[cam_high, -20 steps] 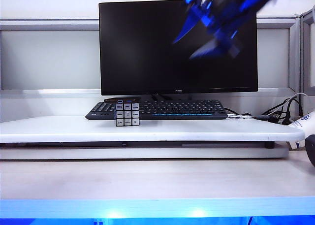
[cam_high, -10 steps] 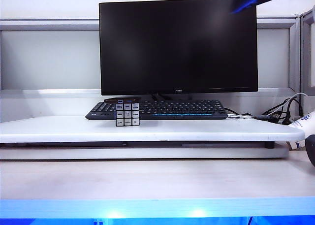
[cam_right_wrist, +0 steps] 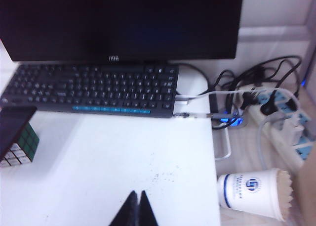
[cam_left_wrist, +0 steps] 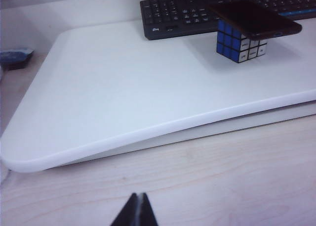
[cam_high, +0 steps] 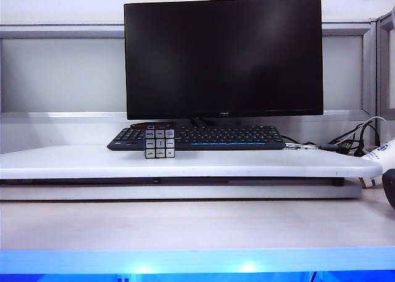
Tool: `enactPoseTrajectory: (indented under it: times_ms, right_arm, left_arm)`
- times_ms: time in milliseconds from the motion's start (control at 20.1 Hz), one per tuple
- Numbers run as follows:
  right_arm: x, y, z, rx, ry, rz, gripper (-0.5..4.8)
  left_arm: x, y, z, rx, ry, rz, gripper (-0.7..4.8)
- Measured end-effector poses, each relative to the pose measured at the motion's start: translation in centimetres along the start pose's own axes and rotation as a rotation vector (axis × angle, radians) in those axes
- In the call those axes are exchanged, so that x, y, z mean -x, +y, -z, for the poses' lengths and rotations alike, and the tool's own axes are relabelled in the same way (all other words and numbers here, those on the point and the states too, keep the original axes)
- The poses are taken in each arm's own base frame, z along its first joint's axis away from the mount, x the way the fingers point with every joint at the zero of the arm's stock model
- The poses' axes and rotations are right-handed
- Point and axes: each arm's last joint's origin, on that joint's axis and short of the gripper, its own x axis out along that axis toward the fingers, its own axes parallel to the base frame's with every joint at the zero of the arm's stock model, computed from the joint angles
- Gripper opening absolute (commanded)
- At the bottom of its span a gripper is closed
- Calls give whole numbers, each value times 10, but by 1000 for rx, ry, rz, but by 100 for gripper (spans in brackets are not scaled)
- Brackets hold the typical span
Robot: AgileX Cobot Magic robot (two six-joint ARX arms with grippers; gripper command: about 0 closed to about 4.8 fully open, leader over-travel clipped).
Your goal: Put the phone on top of the Rubik's Cube.
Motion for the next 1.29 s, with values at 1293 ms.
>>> enactPoseTrajectory:
  times_ms: [1293]
  right_arm:
    - [55,-28,131,5,35,92,-6]
  left_arm:
    - [0,0,0,0,5,0,-6]
